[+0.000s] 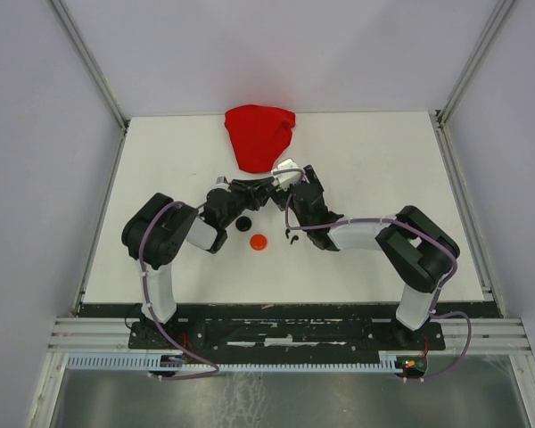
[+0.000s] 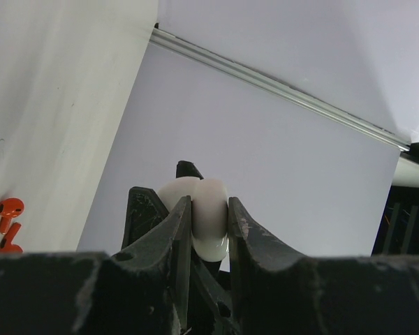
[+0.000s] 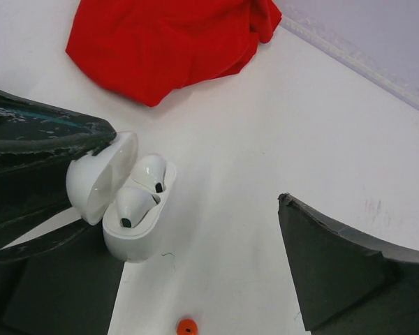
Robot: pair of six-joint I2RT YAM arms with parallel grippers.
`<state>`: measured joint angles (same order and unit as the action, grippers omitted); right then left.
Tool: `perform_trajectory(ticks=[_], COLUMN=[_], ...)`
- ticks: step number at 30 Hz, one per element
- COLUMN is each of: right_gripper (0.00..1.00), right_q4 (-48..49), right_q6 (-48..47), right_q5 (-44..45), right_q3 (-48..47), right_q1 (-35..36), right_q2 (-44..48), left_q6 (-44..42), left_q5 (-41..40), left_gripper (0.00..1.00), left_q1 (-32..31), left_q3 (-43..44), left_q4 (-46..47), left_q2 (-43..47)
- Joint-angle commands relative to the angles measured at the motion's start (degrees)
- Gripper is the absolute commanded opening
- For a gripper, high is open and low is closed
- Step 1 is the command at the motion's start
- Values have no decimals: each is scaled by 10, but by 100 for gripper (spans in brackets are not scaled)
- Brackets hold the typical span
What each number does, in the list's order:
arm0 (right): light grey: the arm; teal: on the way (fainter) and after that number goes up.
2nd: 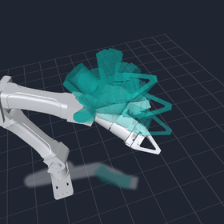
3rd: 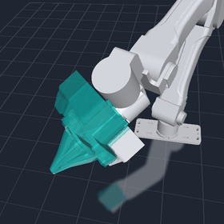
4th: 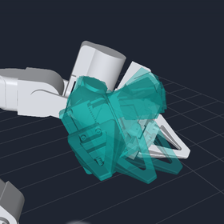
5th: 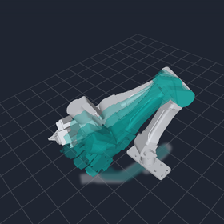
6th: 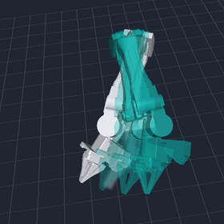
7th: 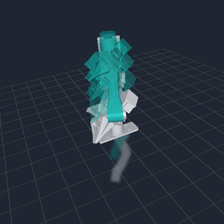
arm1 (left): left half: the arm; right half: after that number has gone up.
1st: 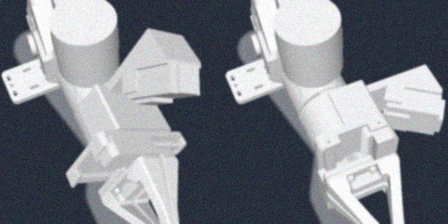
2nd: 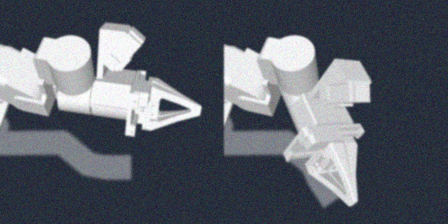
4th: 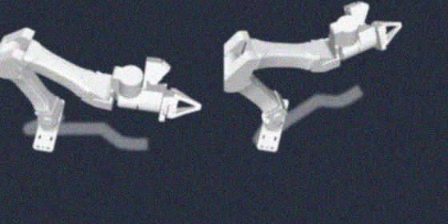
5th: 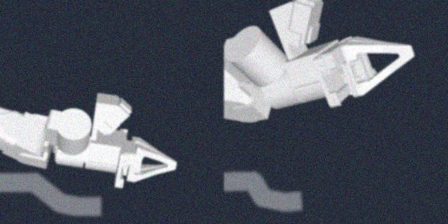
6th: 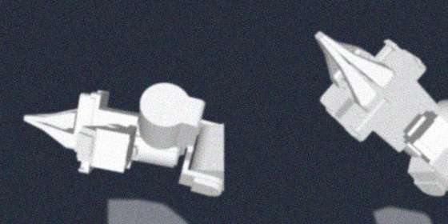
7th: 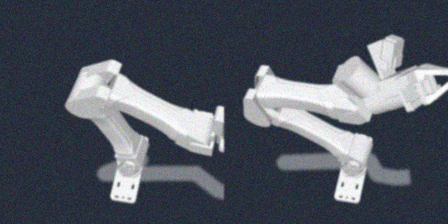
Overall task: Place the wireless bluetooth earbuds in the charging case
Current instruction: Close the charging case, then place the charging case at the center of the board.
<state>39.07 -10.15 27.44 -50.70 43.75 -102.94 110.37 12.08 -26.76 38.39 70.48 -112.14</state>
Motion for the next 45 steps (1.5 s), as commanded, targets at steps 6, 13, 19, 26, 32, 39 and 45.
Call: perform_trajectory(ticks=[6,13,19,26,32,39,45], right_gripper=[94,94,99,99,99,99,99], right_q4=[53,47,-158,-293,-312,-324,-331], right_q6=[-49,-30,120,192,194,204,210], right_q5=[91,100,117,27,7,-5,-10], right_q3=[22,42,-16,-44,-44,-44,-46], right_q1=[-7,-24,-51,-82,-86,-92,-96], right_q2=[22,50,106,168,191,192,186], left_q6=[9,-16,-120,-298,-423,-466,-488], left_q5=[34,47,95,84,33,34,34], left_gripper=[3,3,3,3,3,3,3], left_q1=[14,36,78,108,109,107,101], left_q3=[-7,-10,24,60,116,166,191], left_q4=[48,42,-29,-188,-325,-356,-375], left_q2=[-21,-20,-14,26,49,17,-4])
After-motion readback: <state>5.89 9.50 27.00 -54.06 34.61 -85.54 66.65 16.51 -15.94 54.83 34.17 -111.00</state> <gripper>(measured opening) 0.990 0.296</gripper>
